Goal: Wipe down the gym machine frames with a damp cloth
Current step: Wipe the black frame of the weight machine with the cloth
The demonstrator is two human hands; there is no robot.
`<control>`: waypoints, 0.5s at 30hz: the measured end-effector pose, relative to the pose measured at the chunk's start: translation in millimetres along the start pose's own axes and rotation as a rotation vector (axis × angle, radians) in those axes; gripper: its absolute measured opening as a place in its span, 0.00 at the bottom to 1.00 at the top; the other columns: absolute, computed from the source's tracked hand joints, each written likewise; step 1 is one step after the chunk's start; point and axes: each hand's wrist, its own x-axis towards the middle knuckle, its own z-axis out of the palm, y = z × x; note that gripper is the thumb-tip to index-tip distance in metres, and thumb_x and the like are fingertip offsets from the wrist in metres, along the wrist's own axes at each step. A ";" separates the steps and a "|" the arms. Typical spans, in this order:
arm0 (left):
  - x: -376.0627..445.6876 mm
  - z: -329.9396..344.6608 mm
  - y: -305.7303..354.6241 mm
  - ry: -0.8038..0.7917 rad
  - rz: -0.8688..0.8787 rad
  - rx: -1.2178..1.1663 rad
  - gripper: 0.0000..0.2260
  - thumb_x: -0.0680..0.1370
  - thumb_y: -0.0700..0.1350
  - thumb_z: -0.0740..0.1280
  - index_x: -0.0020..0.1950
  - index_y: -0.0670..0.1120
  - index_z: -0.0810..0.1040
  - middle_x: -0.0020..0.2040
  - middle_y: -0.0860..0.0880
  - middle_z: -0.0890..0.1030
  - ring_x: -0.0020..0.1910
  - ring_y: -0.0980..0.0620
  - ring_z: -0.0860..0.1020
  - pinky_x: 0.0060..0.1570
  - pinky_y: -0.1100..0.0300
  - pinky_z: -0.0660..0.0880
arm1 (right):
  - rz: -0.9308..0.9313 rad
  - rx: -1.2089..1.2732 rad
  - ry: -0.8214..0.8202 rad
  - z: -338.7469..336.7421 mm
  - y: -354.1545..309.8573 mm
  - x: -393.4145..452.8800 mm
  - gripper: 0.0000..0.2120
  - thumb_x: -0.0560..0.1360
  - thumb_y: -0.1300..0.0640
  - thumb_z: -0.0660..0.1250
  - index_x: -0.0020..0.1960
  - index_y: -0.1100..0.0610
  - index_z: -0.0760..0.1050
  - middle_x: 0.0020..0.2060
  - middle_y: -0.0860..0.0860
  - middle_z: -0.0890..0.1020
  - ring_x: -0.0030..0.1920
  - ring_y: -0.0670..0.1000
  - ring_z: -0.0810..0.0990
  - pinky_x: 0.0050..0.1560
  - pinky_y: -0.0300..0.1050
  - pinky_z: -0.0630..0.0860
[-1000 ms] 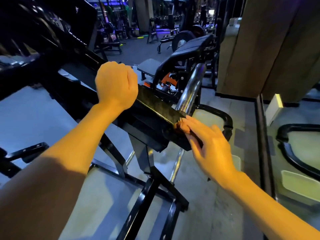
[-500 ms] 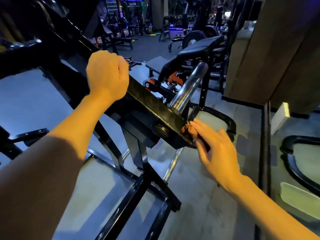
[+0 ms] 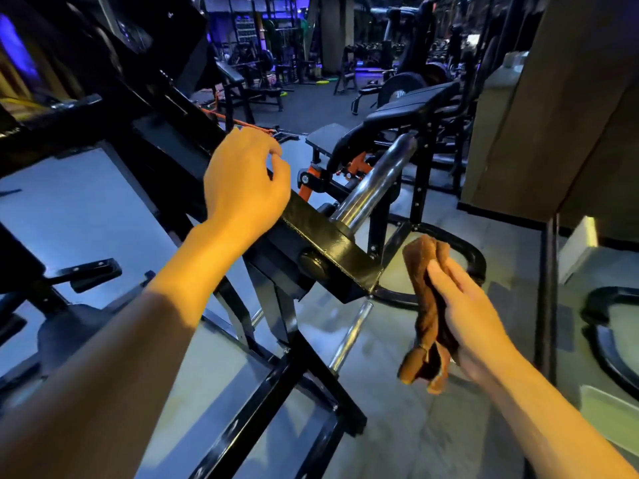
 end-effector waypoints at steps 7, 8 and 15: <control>-56.1 0.5 74.6 -0.243 0.097 -0.254 0.07 0.81 0.44 0.65 0.51 0.48 0.83 0.47 0.53 0.80 0.44 0.53 0.79 0.45 0.52 0.78 | 0.303 0.538 -0.195 20.0 -23.3 -2.6 0.20 0.83 0.43 0.61 0.65 0.53 0.83 0.57 0.56 0.86 0.54 0.51 0.85 0.44 0.46 0.84; -62.3 1.1 78.9 -0.279 0.021 -0.306 0.06 0.81 0.44 0.65 0.51 0.49 0.83 0.44 0.53 0.81 0.41 0.53 0.80 0.44 0.52 0.79 | 0.292 0.568 -0.208 21.3 -27.3 -1.4 0.20 0.83 0.43 0.60 0.64 0.53 0.84 0.59 0.54 0.86 0.56 0.51 0.84 0.48 0.46 0.85; -101.3 6.5 103.7 -0.843 -0.485 -0.657 0.15 0.77 0.64 0.69 0.53 0.53 0.82 0.46 0.53 0.86 0.44 0.56 0.84 0.51 0.51 0.83 | 0.180 0.718 -0.090 39.3 -53.7 10.1 0.25 0.85 0.40 0.55 0.58 0.54 0.86 0.52 0.53 0.87 0.47 0.49 0.86 0.54 0.50 0.82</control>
